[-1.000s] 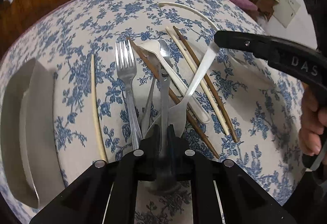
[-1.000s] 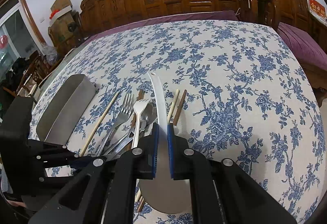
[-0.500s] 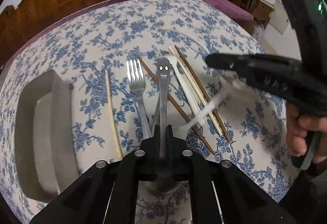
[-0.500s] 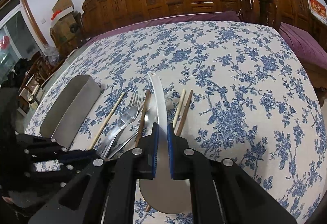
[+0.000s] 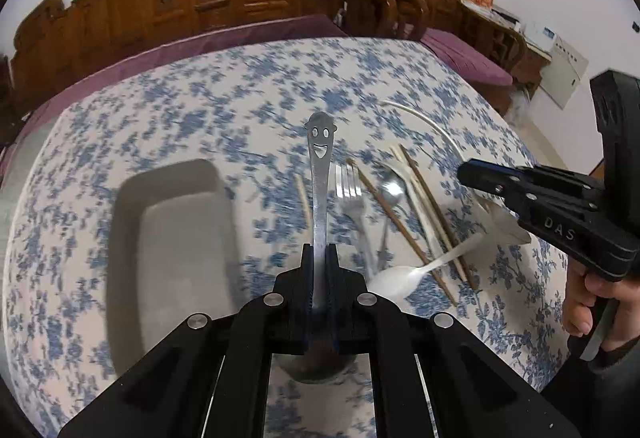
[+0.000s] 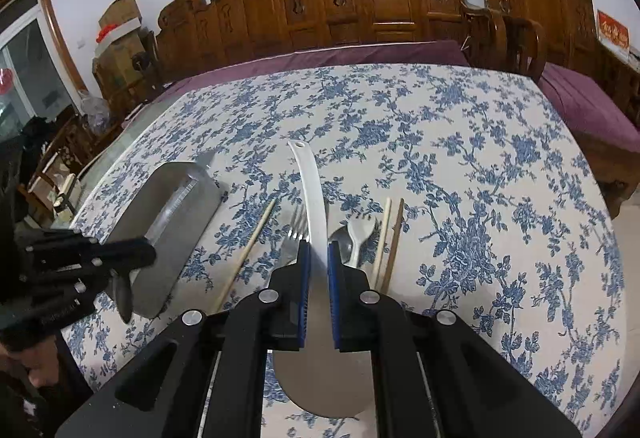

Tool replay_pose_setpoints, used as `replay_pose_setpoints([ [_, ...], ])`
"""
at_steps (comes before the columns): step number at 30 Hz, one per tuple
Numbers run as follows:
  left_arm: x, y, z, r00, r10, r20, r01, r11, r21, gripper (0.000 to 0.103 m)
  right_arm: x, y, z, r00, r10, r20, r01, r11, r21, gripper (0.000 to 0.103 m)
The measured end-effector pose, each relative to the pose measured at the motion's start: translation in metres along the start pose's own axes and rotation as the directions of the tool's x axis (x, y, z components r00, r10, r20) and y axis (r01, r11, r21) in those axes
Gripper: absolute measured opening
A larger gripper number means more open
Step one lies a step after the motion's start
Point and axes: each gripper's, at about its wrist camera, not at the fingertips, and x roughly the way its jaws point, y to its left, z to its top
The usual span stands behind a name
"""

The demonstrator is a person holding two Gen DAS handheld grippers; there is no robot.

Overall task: Organize utensils
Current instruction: 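Carry the metal spoon with the left tool while the right tool carries the white spoon toward the tray, then open the left tool over the tray while the right tool lowers the white spoon into it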

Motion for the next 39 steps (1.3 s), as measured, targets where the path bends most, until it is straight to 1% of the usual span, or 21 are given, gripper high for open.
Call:
replay_pose_setpoints([
  [5, -0.015, 0.028, -0.002, 1.000, 0.012, 0.019, -0.011, 1.000, -0.017, 0.005, 0.002, 0.029, 0.009, 1.000, 0.013, 0.011, -0.013, 1.000, -0.008, 0.010],
  [9, -0.022, 0.053, -0.008, 0.999, 0.029, 0.030, -0.029, 0.999, -0.029, 0.005, 0.007, 0.061, 0.015, 0.998, 0.047, 0.031, -0.046, 0.998, -0.037, 0.010],
  [14, -0.021, 0.082, -0.019, 0.999, 0.038, 0.021, -0.036, 0.997, -0.069, 0.005, 0.021, 0.100, 0.022, 0.996, 0.089, 0.033, -0.086, 0.993, -0.077, 0.010],
  [19, -0.009, 0.104, -0.029, 0.999, 0.047, 0.008, -0.046, 0.995, -0.088, 0.005, 0.031, 0.125, 0.026, 0.994, 0.109, 0.027, -0.106, 0.990, -0.096, 0.010],
  [23, 0.001, 0.118, -0.031, 0.999, 0.051, 0.011, -0.050, 0.993, -0.107, 0.005, 0.036, 0.137, 0.026, 0.994, 0.110, 0.020, -0.107, 0.989, -0.100, 0.010],
  [29, 0.017, 0.134, -0.037, 0.999, 0.043, -0.006, -0.043, 0.990, -0.133, 0.005, 0.045, 0.153, 0.028, 0.994, 0.107, 0.013, -0.105, 0.990, -0.091, 0.010],
  [32, 0.023, 0.140, -0.040, 1.000, 0.023, -0.014, -0.025, 0.988, -0.155, 0.005, 0.052, 0.162, 0.029, 0.994, 0.105, 0.007, -0.104, 0.990, -0.090, 0.010],
  [35, 0.024, 0.145, -0.040, 1.000, 0.010, -0.013, -0.012, 0.986, -0.166, 0.005, 0.058, 0.168, 0.028, 0.995, 0.105, 0.000, -0.104, 0.991, -0.081, 0.010],
  [39, 0.017, 0.150, -0.036, 1.000, 0.006, 0.015, -0.003, 0.984, -0.176, 0.005, 0.066, 0.172, 0.026, 0.995, 0.095, -0.009, -0.096, 0.993, -0.063, 0.010],
])
